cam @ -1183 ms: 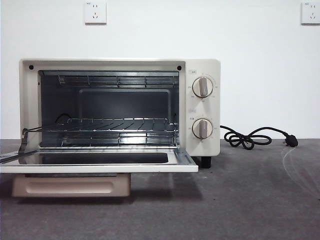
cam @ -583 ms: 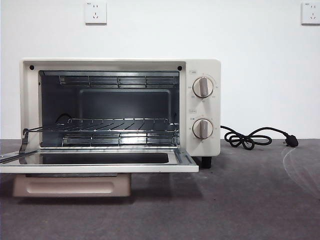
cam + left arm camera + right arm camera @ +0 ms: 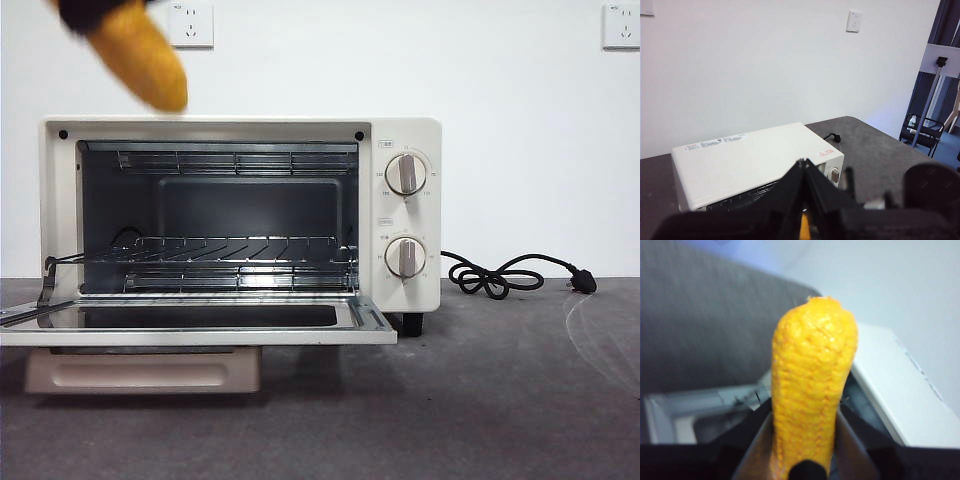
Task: Take the corn from the table,put the corn in the oven
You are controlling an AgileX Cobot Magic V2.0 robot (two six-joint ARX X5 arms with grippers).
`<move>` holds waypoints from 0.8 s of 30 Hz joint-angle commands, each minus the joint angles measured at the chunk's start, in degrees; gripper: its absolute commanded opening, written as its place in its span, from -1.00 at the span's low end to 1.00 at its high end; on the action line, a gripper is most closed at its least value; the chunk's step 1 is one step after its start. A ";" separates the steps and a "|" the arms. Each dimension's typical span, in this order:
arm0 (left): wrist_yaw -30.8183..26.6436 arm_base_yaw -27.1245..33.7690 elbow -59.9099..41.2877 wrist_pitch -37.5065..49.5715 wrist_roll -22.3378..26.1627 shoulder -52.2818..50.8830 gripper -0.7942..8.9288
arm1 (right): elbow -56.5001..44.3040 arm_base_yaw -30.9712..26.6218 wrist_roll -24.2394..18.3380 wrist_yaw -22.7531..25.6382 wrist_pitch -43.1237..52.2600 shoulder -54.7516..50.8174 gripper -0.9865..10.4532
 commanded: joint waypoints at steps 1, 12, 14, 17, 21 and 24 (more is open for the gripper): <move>-0.31 -0.11 -0.28 0.44 -0.35 -0.22 -0.85 | 1.90 -0.48 -7.72 2.64 1.22 4.28 -0.85; -0.31 -0.11 -0.28 0.44 -0.35 -0.20 -0.85 | 12.85 -6.71 -13.77 11.17 -0.52 17.25 -0.85; -0.31 -0.11 -0.28 0.39 -0.33 -0.20 -0.85 | 14.82 -7.82 -13.77 11.17 -2.25 18.67 -0.85; -0.31 -0.11 -0.28 0.39 -0.33 -0.20 -0.85 | 16.41 -9.20 -14.25 11.13 -3.74 20.06 -0.85; -0.33 -0.11 -0.28 0.37 -0.28 -0.20 -0.85 | 16.70 -10.69 -14.64 9.14 -6.43 20.83 -0.85; -0.33 -0.11 -0.28 0.37 -0.26 -0.20 -0.85 | 16.70 -11.43 -14.64 8.96 -8.00 21.18 -0.85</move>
